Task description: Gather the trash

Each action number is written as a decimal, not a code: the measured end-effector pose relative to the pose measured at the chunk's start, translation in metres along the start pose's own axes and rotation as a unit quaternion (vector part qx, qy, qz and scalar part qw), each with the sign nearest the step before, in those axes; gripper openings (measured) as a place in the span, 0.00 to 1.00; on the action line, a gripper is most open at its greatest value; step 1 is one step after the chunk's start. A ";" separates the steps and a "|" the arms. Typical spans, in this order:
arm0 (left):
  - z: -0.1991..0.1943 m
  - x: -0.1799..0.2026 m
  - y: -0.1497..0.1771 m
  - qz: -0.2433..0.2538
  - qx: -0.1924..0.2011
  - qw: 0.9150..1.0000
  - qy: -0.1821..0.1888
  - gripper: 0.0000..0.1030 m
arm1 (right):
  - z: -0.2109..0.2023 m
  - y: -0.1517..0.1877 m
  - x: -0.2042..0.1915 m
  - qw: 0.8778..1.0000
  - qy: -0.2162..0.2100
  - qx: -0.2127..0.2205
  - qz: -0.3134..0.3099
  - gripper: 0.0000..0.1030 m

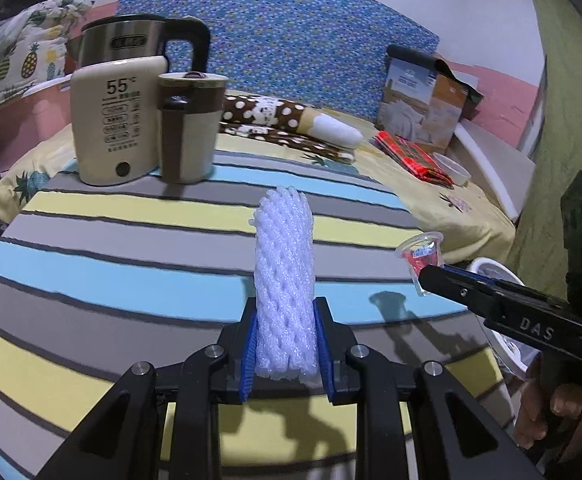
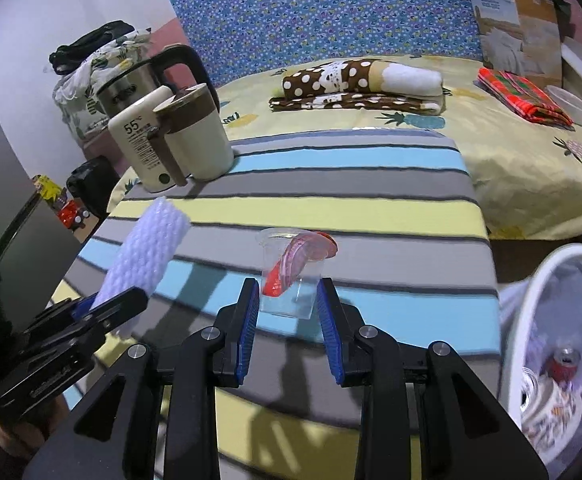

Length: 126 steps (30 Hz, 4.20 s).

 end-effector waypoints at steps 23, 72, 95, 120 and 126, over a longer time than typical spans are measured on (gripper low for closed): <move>-0.052 0.080 0.041 0.050 -0.018 0.998 0.041 0.25 | -0.063 0.040 0.006 0.999 -0.010 0.036 0.024 0.31; 0.009 0.279 0.054 0.188 -0.066 0.961 0.191 0.26 | -0.140 0.084 0.147 0.979 0.128 0.061 0.148 0.32; -0.001 0.264 0.049 0.177 -0.047 0.966 0.184 0.47 | -0.147 0.080 0.136 0.977 0.139 0.077 0.144 0.40; -0.090 0.186 0.073 0.143 0.000 0.983 0.117 0.47 | -0.152 0.090 0.048 0.988 0.116 0.088 0.057 0.59; -0.106 0.175 0.082 0.135 0.004 0.985 0.110 0.47 | -0.156 0.095 0.036 0.988 0.116 0.090 0.044 0.59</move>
Point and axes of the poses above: each gripper's, at about its wrist camera, not at the fingertips, and z roughly the way its jaws point, x to its right, y to its underside, the point moved 5 cm from there along z, roughly the way its jaws point, and after that the axes turned 8 degrees about -y, right-handed, at the moved point
